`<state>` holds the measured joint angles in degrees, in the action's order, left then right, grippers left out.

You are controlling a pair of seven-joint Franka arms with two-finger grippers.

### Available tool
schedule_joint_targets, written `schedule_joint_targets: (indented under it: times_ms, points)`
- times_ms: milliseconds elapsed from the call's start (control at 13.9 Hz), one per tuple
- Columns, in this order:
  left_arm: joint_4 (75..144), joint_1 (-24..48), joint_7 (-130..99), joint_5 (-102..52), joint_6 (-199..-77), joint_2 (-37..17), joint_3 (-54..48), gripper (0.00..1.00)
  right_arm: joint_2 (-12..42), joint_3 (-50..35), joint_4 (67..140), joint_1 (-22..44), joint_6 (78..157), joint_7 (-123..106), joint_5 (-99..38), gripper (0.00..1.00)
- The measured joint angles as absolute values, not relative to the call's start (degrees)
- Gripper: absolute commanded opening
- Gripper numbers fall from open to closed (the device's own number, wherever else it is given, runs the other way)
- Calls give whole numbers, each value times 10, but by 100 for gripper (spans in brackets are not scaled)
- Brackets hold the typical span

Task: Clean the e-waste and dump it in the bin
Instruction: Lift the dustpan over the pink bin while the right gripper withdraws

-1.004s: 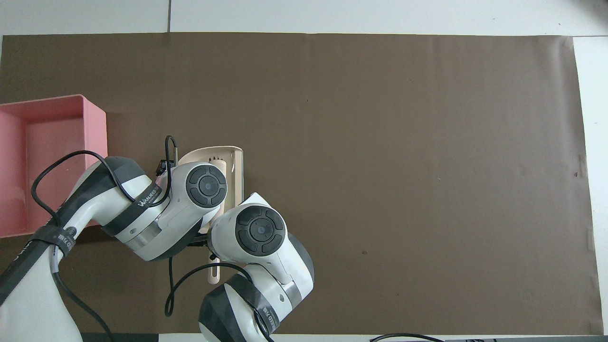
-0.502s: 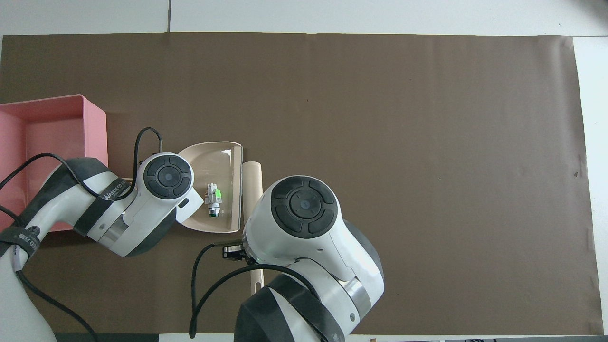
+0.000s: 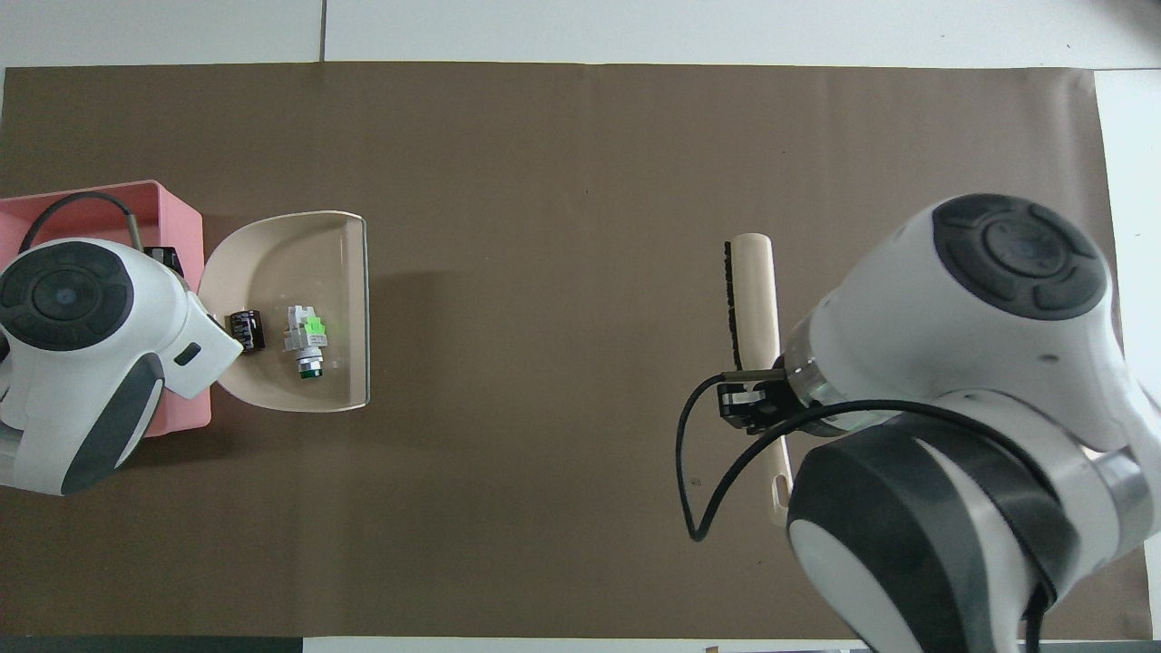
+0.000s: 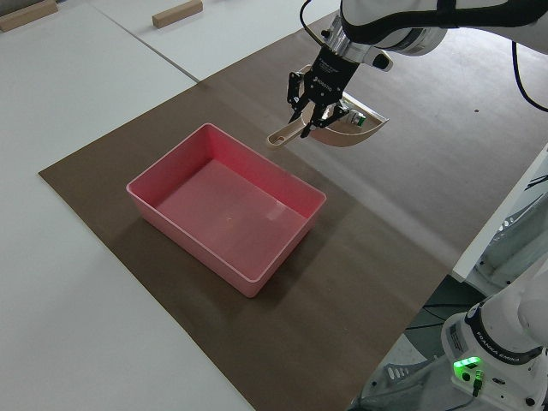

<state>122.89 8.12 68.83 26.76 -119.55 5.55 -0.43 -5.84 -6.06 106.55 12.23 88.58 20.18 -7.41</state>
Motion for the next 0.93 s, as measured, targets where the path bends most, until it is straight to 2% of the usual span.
schedule_joint_targets:
  times_ms: [215, 502, 717, 933]
  points:
    - [1184, 13, 754, 255, -1184, 53, -2, 0, -55, -58, 1101, 5, 904, 82, 5, 0]
    - [1138, -89, 841, 252, -1188, 27, 1, 0, -22, -59, 1180, -115, 1047, -31, 62, 0]
    - [1120, -157, 918, 287, -1228, 2, 3, 0, 2, -60, 1221, -152, 1109, -73, 81, 0]
    - [1108, -162, 916, 386, -1243, -23, 1, 0, 4, -62, 1245, -159, 1122, -81, 81, 0]
